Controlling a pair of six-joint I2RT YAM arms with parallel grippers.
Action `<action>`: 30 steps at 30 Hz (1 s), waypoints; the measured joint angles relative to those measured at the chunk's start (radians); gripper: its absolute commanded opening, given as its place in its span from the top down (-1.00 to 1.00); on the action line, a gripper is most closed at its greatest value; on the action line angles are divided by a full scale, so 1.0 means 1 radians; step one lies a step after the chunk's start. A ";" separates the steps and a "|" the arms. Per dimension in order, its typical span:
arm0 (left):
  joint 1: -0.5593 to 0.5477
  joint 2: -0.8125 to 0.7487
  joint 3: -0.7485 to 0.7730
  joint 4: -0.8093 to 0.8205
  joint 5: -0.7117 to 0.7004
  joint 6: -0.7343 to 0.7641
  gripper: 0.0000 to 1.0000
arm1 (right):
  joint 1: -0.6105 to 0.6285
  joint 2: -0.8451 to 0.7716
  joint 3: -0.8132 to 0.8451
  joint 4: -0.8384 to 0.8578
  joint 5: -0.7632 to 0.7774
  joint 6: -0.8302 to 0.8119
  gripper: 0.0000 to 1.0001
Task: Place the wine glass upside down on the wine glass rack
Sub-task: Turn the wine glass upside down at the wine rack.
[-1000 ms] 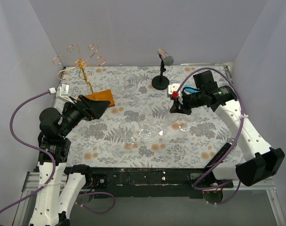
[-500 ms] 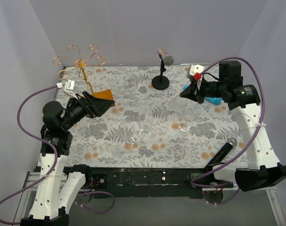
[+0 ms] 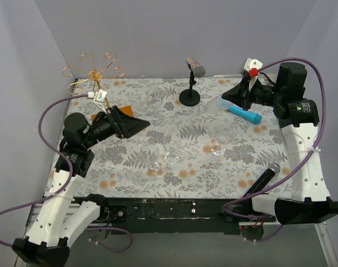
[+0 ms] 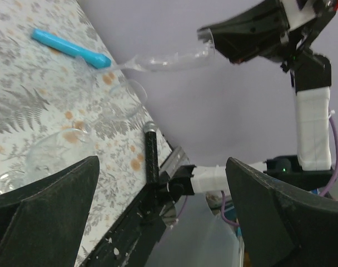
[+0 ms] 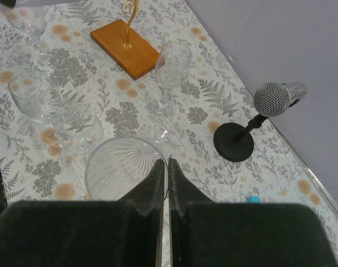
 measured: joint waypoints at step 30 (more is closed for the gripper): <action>-0.401 0.441 0.099 0.118 -0.328 0.032 -0.25 | -0.058 -0.029 -0.002 0.213 -0.276 0.286 0.97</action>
